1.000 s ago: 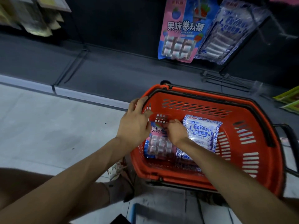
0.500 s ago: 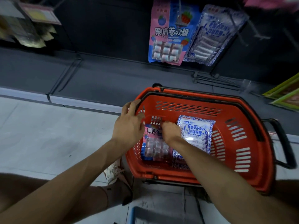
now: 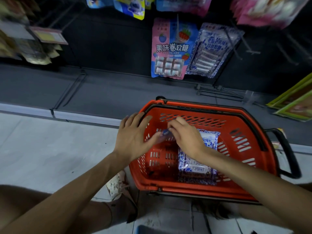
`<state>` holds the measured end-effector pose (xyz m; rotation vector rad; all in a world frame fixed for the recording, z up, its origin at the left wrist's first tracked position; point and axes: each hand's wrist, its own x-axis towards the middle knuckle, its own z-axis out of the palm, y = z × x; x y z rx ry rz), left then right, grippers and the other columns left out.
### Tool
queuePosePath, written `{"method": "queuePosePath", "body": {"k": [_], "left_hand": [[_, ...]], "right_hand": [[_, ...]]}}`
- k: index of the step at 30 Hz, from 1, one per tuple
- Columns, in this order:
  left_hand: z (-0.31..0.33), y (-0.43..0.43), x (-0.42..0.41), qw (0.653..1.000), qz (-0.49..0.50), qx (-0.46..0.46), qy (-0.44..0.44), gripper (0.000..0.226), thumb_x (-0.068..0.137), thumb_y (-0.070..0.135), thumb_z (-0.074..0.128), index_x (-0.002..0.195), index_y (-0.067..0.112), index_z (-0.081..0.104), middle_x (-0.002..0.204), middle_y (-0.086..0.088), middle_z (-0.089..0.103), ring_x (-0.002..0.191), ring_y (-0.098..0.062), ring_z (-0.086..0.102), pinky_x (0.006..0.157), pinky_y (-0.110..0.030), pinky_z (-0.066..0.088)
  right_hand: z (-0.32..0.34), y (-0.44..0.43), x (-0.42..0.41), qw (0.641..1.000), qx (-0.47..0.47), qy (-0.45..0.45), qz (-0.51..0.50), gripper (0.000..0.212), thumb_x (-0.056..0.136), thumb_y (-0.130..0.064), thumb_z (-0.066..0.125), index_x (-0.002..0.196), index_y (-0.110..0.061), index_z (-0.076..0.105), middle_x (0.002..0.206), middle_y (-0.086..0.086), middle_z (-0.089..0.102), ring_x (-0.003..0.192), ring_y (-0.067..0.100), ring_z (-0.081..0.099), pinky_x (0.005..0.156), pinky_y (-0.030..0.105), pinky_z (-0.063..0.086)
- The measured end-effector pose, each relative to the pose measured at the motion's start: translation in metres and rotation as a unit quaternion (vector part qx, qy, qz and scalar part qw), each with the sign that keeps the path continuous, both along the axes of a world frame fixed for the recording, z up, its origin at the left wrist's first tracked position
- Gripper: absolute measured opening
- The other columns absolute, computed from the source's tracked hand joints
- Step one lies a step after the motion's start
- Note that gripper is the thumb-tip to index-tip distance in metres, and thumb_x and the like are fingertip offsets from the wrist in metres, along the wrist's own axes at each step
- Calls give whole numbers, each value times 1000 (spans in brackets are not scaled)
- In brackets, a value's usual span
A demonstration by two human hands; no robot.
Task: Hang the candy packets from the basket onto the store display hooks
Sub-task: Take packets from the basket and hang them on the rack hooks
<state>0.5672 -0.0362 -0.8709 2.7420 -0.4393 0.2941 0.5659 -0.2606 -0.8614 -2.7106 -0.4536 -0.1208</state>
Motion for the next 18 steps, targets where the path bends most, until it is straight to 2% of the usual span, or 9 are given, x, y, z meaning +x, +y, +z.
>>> {"method": "queuePosePath", "body": {"k": [3, 6, 8, 11, 13, 16, 18], "left_hand": [[4, 2, -2, 998, -38, 4, -40, 75, 94, 77, 45, 140, 21, 62, 141, -2, 63, 141, -26, 51, 120, -54, 31], [10, -3, -5, 994, -89, 0, -63, 80, 87, 80, 54, 136, 17, 66, 133, -3, 67, 134, -29, 57, 119, -51, 35], [18, -10, -9, 994, -97, -27, -54, 78, 84, 76, 63, 134, 16, 66, 128, -3, 69, 126, -28, 62, 114, -43, 42], [33, -26, -16, 985, -70, -156, 23, 62, 83, 59, 77, 134, 27, 63, 125, 10, 70, 112, -9, 64, 96, -28, 52], [42, -40, -18, 956, -60, -268, 105, 51, 85, 44, 83, 132, 31, 65, 125, 20, 70, 112, 1, 65, 96, -29, 56], [47, -57, -17, 907, -45, -377, 183, 49, 82, 25, 89, 126, 32, 69, 119, 25, 72, 112, 3, 68, 97, -25, 56], [46, -67, -17, 894, -29, -393, 214, 47, 80, 19, 90, 119, 36, 70, 113, 25, 75, 107, 3, 70, 95, -27, 58]], "right_hand": [[36, -3, 0, 999, 34, -32, -3, 6, 105, -22, 57, 106, -22, 63, 100, -6, 52, 73, 25, 62, 60, 39, 50], [71, -10, 0, 996, 63, -56, -2, 3, 102, -24, 62, 104, -24, 65, 95, -9, 51, 78, 22, 62, 65, 43, 53], [90, -18, -1, 995, 83, -62, 4, 3, 101, -23, 65, 102, -24, 67, 89, -13, 46, 76, 18, 58, 67, 43, 52], [111, -32, -7, 991, 124, -52, 6, 3, 98, -20, 70, 99, -23, 71, 85, -11, 49, 75, 14, 55, 69, 42, 50], [118, -41, -13, 987, 148, -58, 8, 3, 97, -19, 71, 97, -23, 72, 85, -10, 51, 75, 13, 55, 68, 37, 48], [120, -54, -19, 979, 185, -82, -10, 4, 97, -17, 72, 98, -21, 74, 86, -13, 48, 76, 12, 55, 67, 28, 45], [118, -61, -20, 971, 216, -93, -38, 5, 97, -15, 73, 99, -20, 75, 87, -12, 50, 77, 13, 56, 67, 28, 45]]}}
